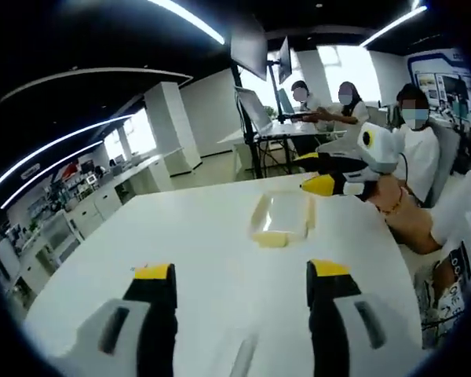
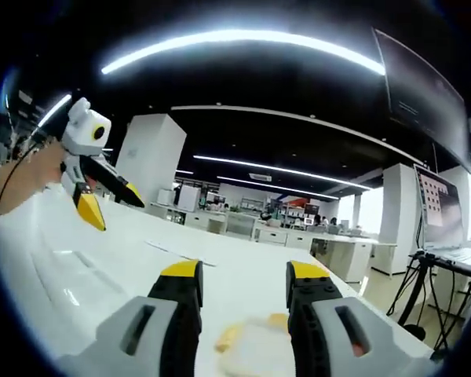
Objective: Snap each plastic latch of the storage box into its locked position after aligning the lid with the box until every specified latch is closed and the lid sits flush.
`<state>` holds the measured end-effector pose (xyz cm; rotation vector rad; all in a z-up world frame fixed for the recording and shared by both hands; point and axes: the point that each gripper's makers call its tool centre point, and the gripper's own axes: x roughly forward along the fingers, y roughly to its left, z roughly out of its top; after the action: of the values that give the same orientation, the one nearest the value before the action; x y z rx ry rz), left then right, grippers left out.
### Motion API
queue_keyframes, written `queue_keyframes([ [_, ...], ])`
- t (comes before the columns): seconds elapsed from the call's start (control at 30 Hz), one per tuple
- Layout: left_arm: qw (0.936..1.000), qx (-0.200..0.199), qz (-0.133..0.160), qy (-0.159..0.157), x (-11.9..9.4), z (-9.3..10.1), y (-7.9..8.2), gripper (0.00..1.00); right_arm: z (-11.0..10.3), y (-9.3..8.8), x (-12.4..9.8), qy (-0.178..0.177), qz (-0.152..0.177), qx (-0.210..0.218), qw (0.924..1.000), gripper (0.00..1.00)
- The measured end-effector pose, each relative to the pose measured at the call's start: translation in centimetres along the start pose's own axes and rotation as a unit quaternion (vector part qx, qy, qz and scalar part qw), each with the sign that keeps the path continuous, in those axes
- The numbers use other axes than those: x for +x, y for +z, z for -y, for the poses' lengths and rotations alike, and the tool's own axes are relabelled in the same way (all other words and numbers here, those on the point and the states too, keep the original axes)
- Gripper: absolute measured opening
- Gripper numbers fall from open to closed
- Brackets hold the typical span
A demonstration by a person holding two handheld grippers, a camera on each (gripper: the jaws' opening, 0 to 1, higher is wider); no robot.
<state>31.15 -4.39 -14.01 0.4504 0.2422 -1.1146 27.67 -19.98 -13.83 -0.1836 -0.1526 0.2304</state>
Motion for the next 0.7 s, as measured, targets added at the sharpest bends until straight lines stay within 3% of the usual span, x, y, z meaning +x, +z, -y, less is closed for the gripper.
queue_keyframes([
  [0.13,0.9985,0.01,-0.033,-0.042,3.7,1.9,-0.4,0.65,0.1,-0.2,0.0,-0.001,-0.005,-0.005,1.0,0.42],
  [0.33,0.9956,0.018,-0.059,-0.07,8.1,3.4,-0.6,0.65,0.3,-0.6,-0.4,-0.003,-0.005,-0.004,1.0,0.42],
  [0.7,0.9908,0.014,-0.09,-0.1,12.5,4.5,-1.8,0.64,0.8,-1.2,-0.8,-0.004,-0.007,-0.004,1.0,0.42],
])
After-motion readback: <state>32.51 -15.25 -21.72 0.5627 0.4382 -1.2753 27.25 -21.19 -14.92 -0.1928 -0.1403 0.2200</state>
